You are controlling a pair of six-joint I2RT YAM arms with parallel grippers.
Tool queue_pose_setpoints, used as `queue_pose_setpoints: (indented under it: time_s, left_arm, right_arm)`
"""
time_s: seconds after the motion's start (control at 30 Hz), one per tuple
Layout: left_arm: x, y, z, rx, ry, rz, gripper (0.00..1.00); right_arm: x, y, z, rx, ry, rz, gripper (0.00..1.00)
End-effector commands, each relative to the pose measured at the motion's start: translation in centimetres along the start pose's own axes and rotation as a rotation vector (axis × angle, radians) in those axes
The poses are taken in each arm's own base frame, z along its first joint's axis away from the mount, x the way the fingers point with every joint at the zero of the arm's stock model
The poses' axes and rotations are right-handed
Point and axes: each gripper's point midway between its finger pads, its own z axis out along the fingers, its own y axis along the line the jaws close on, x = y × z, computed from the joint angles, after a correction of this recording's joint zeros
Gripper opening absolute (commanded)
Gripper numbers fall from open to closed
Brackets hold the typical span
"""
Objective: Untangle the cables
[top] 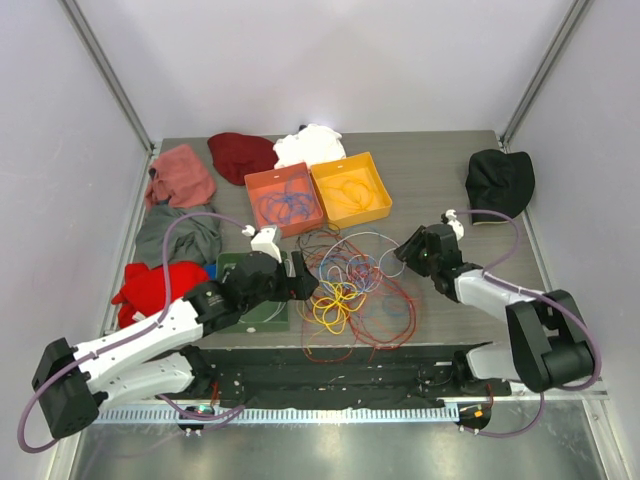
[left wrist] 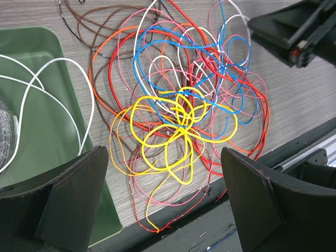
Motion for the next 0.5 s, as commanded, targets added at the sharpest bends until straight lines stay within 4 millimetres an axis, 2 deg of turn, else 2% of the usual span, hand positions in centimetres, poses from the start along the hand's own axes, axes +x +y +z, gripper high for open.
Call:
queue_pose_setpoints:
  time_s: [0.0,0.17,0.3,0.47]
  left_arm:
    - [-0.6,-0.9,0.3,0.032,-0.023,-0.026,0.93]
    - [-0.3,-0.9,0.5,0.030,-0.014,-0.025,0.93]
    - [-0.2,-1.0,0.7,0.034,-0.004,-0.024,0.93]
    - [-0.2,-0.8,0.5,0.029,-0.007,-0.023,0.93]
  right_arm:
    - [-2.7,0.5,-1.7,-0.012,-0.124,-0.039,0.50]
    - [-3.5,-0.2,-1.8,0.037,-0.153,-0.064,0.52]
    - [-2.7,-0.2,-0.8,0.025,-0.125,-0.048,0.51]
    - [-1.1,-1.0,0.5,0.039,-0.072,-0.044,0.48]
